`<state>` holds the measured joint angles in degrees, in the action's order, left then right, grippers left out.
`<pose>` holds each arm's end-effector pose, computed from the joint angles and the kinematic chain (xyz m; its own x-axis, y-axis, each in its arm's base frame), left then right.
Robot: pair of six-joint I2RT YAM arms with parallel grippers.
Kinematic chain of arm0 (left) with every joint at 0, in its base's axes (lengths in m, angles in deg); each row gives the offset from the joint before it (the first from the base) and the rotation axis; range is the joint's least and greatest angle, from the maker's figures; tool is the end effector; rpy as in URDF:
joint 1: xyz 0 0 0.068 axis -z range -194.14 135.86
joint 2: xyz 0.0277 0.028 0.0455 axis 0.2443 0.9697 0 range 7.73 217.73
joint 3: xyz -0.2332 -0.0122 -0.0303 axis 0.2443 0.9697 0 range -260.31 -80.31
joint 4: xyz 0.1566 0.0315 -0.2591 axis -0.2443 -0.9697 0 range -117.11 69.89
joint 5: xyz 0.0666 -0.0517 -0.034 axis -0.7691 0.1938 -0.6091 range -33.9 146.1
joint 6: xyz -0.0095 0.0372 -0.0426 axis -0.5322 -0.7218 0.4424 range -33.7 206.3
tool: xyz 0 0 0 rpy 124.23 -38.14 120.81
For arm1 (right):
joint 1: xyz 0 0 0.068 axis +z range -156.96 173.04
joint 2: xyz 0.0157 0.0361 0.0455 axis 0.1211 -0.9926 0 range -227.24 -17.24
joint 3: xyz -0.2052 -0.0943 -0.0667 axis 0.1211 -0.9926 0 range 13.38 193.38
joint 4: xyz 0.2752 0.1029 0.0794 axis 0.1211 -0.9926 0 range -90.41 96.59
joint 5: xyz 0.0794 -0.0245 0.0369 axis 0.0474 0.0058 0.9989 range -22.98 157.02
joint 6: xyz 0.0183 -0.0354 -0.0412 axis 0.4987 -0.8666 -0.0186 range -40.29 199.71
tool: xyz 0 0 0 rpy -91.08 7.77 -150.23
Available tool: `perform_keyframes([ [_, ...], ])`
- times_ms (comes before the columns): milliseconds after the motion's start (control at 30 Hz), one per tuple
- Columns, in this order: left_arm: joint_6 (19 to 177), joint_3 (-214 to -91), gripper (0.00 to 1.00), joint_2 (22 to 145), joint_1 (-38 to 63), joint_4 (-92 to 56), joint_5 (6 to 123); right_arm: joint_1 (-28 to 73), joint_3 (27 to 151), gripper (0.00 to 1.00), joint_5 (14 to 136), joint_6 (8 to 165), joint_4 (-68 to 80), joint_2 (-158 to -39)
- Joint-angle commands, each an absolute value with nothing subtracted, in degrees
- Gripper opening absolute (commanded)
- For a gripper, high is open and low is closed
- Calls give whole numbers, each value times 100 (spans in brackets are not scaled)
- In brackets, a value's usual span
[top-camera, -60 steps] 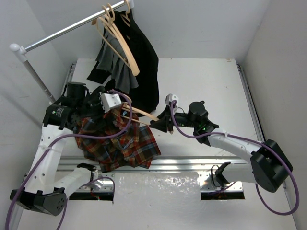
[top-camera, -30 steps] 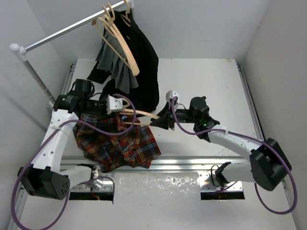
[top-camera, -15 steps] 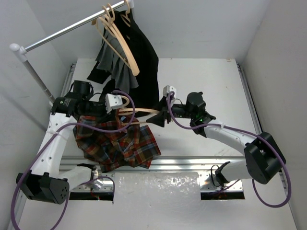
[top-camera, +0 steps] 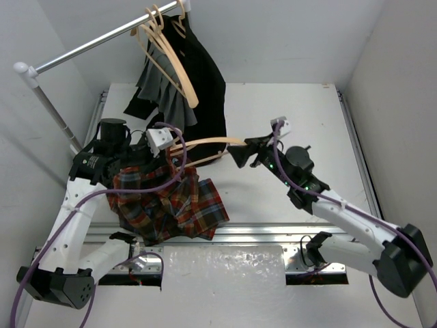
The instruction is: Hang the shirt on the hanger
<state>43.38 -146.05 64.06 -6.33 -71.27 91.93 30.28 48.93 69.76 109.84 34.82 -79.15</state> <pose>0.2461 -0.0577 0.3364 -0.1135 0.5729 -0.8117 0.8469 0.4830 0.2224 0.2497 0.1923 0.2408 -0.3002 0.4016 -0.8652 -0.5688 0.6528 0.5004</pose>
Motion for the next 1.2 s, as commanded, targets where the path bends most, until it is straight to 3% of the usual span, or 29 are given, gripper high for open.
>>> perform_keyframes([
  [0,4921,-14615,0,6283,-702,-6037,8748,3075,4441,72,6490,12067,3875,-7481],
  [67,4974,-14606,0,6283,-702,-5984,8634,3084,4371,62,6657,12084,3771,-7367],
  [100,4991,-14614,0,6292,-702,-5949,8598,3084,4362,61,6675,12093,3657,-7340],
  [200,5149,-14675,0,6283,-702,-5782,8423,3084,4187,72,6675,12251,3524,-7270],
  [300,5194,-14886,0,6292,-702,-5808,8466,3118,3949,74,7331,12567,3980,-7767],
  [467,5141,-15054,0,6222,-702,-5957,8826,3671,4554,75,8458,12937,5104,-9473],
  [633,5167,-15028,0,6081,-702,-6001,8897,3874,5108,76,8776,13700,6246,-10835],
  [933,5290,-14975,0,6125,-702,-5791,8818,4323,5425,73,9040,13772,6224,-11488],
  [1067,5448,-15115,0,6152,-702,-5712,8792,4314,5320,30,8890,13877,6512,-11751],
  [1100,5483,-15133,0,6160,-702,-5711,8739,4297,5285,4,8864,13965,6521,-11752],
  [1167,5519,-15221,0,6160,-711,-5746,8721,4165,5145,0,8803,14079,6495,-11665],
])
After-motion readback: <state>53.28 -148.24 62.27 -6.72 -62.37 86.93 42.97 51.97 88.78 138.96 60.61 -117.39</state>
